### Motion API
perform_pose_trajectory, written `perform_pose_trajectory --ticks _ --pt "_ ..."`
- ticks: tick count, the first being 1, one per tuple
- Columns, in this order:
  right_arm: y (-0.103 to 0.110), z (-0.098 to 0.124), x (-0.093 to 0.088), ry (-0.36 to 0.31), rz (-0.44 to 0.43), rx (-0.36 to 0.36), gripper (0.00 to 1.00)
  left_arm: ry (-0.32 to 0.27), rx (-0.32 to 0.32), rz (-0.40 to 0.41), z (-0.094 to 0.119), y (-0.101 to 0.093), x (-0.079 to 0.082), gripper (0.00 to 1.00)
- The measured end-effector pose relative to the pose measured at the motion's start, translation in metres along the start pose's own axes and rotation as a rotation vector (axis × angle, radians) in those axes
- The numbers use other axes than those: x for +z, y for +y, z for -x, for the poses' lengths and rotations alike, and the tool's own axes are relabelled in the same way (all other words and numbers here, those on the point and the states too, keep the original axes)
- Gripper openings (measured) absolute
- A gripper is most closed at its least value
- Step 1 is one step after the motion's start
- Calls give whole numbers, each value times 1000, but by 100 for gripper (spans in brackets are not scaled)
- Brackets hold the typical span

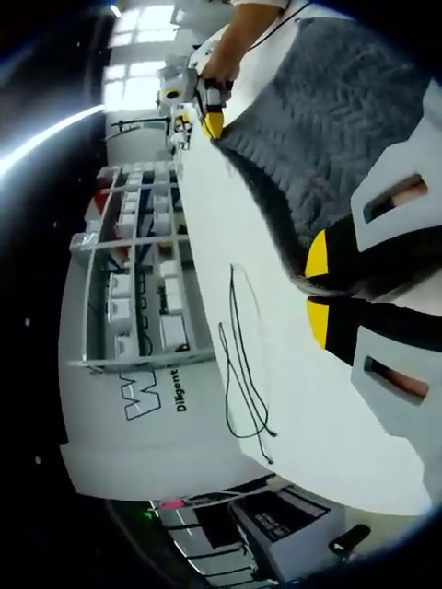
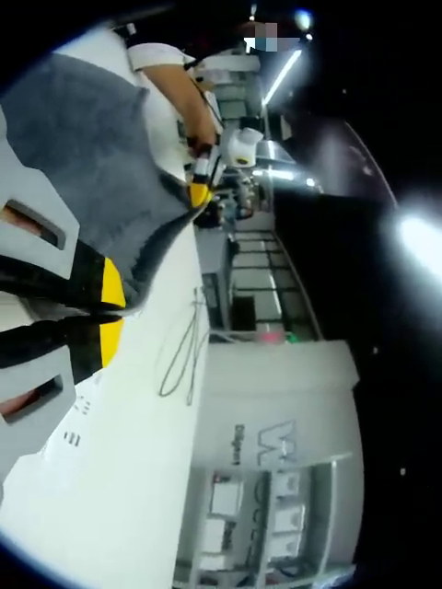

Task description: Open the folded towel by lifting each exposed corner and separating the folded layers until the towel lies flat within the target outline without major curled edges

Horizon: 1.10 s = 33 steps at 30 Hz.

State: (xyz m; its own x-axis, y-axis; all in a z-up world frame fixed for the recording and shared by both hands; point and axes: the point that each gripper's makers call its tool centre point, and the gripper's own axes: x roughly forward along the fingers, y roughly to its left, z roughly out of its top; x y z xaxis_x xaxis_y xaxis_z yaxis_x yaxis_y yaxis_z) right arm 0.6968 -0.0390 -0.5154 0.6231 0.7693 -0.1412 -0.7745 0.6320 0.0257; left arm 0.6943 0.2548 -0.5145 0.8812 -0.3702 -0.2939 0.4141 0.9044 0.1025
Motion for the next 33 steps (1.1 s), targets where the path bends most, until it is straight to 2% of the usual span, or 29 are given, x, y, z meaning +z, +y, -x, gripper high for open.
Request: perform_pose_trajectory --ticks 12,17,20,24,28,33 --pt "-7 -4 -20 55 16 -21 0 36 36 -16 -9 5 -15 10" --pt "-13 -4 -27 75 15 -43 0 61 90 -41 -8 15 -21 9" --pt "-14 -5 -34 92 -1 -51 0 63 81 -23 -8 14 -23 8" --pt "-11 -9 -43 125 32 -49 0 76 70 -27 -14 8 -29 4" --pt "-14 -9 -48 143 51 -60 0 101 67 -39 -17 4 -37 4" --pt "-17 -9 -52 152 54 -70 0 102 60 -37 -17 2 -37 4"
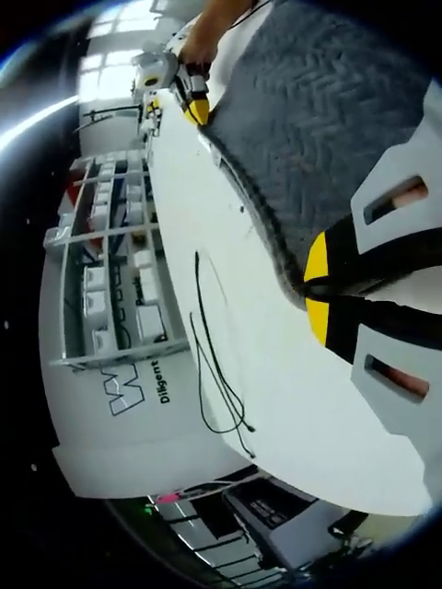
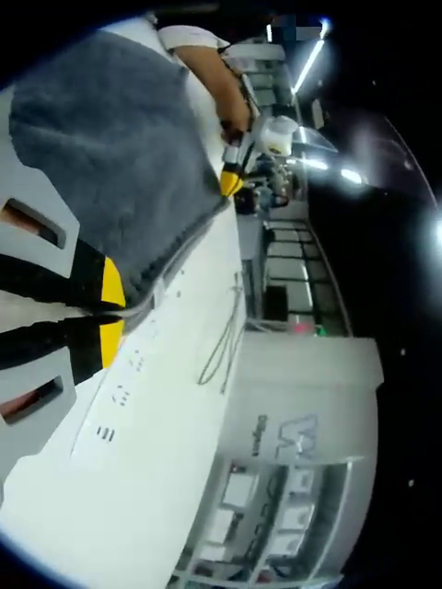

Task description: Open the folded towel by lifting each exposed corner and separating the folded layers until the towel lies flat within the target outline without major curled edges

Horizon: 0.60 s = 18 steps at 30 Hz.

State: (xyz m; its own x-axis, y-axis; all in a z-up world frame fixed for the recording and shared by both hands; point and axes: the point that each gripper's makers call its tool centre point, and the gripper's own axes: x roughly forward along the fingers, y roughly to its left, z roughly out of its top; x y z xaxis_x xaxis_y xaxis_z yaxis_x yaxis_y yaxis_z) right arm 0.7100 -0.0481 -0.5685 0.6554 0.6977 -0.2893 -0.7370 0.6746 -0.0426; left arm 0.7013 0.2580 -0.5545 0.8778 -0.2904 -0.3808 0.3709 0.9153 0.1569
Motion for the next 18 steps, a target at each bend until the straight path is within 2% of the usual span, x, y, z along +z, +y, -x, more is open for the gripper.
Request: perform_pose_trajectory --ticks 3,6,9,11,14,18 --pt "-2 -1 -2 8 10 -9 1 2 -15 11 1 -3 1 4" --pt "-7 -1 -4 17 29 -36 8 -5 -31 10 2 -6 4 5" --pt "-12 0 -6 35 38 -52 10 -16 -37 -28 1 -7 6 6" --pt "-10 3 2 10 20 -45 11 -24 -33 -36 1 -5 8 13" --pt "-9 7 11 -10 14 -44 13 -30 -33 -49 2 -4 10 16" --pt "3 10 25 -40 -10 -14 19 -24 -26 -80 4 -1 11 25"
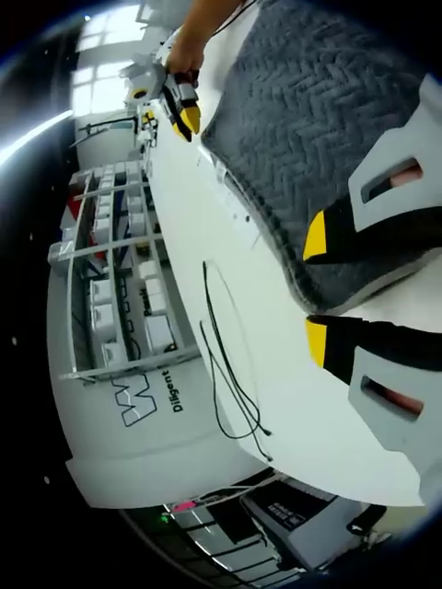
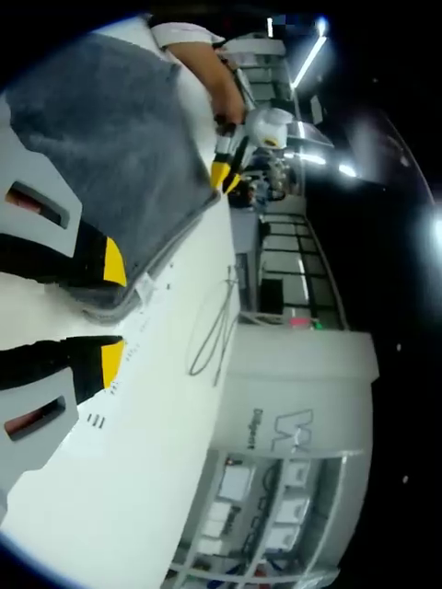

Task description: Open the folded towel by lifting each exposed corner and separating the folded layers until the towel lies flat within the target outline without major curled edges

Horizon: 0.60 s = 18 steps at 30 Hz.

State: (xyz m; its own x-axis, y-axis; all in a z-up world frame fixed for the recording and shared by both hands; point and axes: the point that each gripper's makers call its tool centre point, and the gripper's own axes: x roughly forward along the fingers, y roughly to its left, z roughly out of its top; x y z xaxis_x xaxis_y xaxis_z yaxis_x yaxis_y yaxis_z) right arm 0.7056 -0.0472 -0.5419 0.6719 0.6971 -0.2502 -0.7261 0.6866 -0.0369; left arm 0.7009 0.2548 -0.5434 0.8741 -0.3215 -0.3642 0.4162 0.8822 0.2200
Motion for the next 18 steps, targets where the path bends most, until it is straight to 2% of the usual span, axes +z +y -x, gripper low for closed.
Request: perform_pose_trajectory --ticks 4,7,11,13,16,18 --pt "21 8 15 -27 30 43 23 -2 4 -5 6 3 4 29" --pt "31 23 24 -44 66 52 26 -15 8 5 10 5 8 31" --pt "37 45 39 -106 23 52 30 -76 -38 71 13 -6 26 35" --pt "39 54 43 -120 8 51 31 -91 -39 64 15 -9 31 36" --pt "42 71 52 -161 -14 42 33 -72 -39 43 15 -11 31 39" --pt "41 81 57 -175 -25 36 36 -79 -46 40 20 -15 34 41"
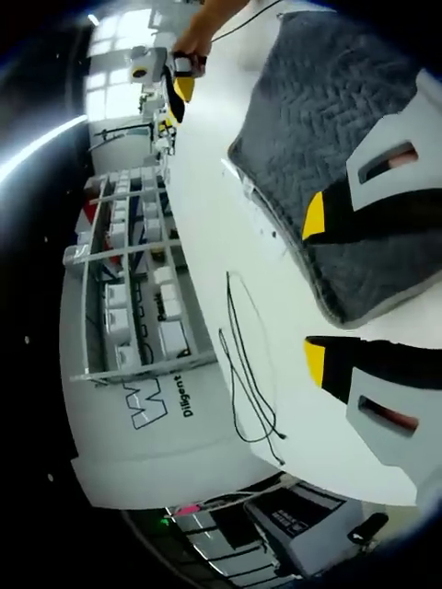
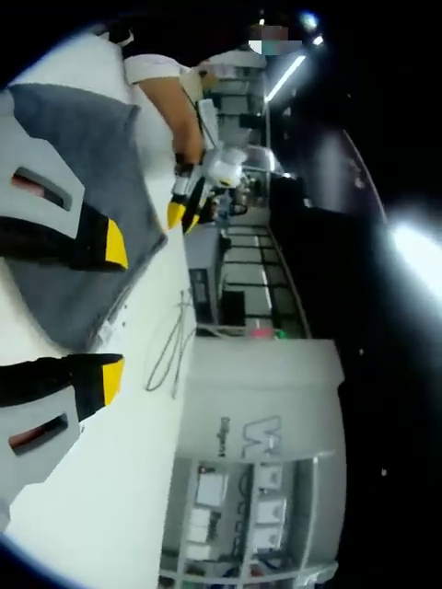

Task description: Open the folded towel by lifting each exposed corner and separating the folded layers until the towel lies flat within the target outline without major curled edges

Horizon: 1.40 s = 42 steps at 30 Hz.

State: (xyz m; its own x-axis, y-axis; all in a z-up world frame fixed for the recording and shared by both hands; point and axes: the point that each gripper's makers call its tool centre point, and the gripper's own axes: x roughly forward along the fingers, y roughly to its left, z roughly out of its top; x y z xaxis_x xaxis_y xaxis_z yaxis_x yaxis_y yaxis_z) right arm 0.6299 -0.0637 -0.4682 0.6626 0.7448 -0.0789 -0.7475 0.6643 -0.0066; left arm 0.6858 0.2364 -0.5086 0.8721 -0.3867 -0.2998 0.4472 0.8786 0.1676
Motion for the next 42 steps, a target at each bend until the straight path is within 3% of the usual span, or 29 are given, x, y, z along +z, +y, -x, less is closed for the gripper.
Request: perform_pose_trajectory --ticks 5,10,16,20,27,29,33,42 --pt "8 13 0 6 27 -3 40 4 -32 4 3 -6 2 46" --pt "32 31 -10 44 63 13 48 -1 -61 26 5 -5 5 50" --pt "58 49 -22 126 213 36 57 23 -66 43 1 3 -1 53" --pt "72 56 -22 140 244 53 60 40 -75 46 -2 6 -5 55" --pt "97 70 -25 124 216 73 62 69 -93 35 -8 7 -14 61" --pt "107 77 -32 145 228 86 63 77 -102 26 -9 6 -16 61" --pt "115 89 -52 235 347 115 62 84 -123 32 -14 4 -22 60" --pt "136 102 -57 245 331 151 62 141 -138 -7 -28 6 -36 56"
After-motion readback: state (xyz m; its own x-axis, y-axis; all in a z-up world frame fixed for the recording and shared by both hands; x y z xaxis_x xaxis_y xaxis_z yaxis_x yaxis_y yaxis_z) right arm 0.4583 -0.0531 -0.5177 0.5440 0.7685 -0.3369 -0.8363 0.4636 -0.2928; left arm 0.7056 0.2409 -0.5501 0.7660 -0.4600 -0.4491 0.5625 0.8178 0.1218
